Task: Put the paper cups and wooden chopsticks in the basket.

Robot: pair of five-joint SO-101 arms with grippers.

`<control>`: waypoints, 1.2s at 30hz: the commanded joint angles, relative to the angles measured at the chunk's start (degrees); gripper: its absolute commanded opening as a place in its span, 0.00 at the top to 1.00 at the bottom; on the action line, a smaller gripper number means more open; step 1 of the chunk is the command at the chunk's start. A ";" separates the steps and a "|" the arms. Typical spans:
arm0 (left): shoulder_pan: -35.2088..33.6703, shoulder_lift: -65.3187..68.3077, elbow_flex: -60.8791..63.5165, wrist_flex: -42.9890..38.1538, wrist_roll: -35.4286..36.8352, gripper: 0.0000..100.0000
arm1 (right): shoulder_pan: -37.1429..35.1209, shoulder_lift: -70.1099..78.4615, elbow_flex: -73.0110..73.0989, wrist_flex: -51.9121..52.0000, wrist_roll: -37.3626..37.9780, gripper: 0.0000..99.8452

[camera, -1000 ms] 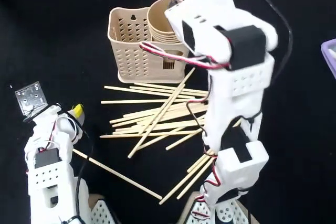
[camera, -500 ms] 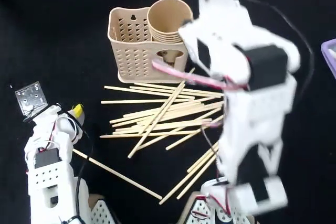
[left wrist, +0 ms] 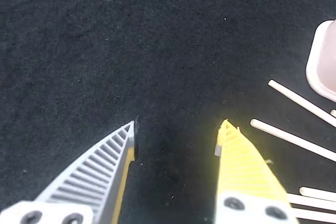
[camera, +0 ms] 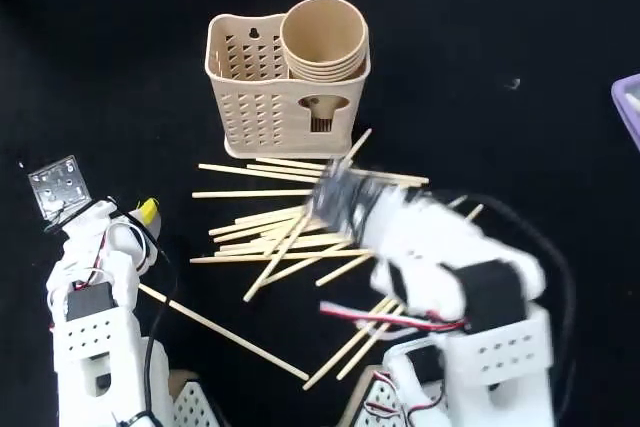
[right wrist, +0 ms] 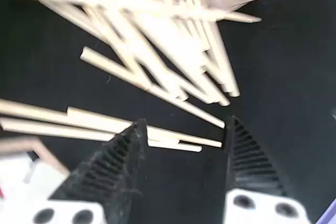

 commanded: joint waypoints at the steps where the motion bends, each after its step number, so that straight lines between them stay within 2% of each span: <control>1: -0.13 -0.88 -1.36 -1.14 0.00 0.75 | 0.53 -6.02 18.24 -7.38 9.67 0.76; 7: -0.04 -0.88 -1.36 -1.14 0.00 0.75 | 2.81 -3.47 28.53 -13.98 20.22 0.76; 14: -0.04 -0.88 -1.36 -1.14 0.00 0.75 | 16.53 3.38 26.59 -18.11 30.33 0.76; 19: -0.04 -0.88 -1.36 -1.14 0.00 0.75 | 21.89 10.59 26.68 -19.78 36.04 0.76; 23: -0.13 -0.88 -1.36 -1.14 0.00 0.75 | 21.54 15.34 26.51 -20.13 39.21 0.75; 29: -0.31 -0.88 -1.36 -1.14 0.00 0.75 | 17.41 22.02 27.38 -26.81 39.21 0.73; 36: -0.31 -0.88 -1.45 -1.14 0.00 0.75 | 16.88 32.04 26.86 -35.08 39.21 0.73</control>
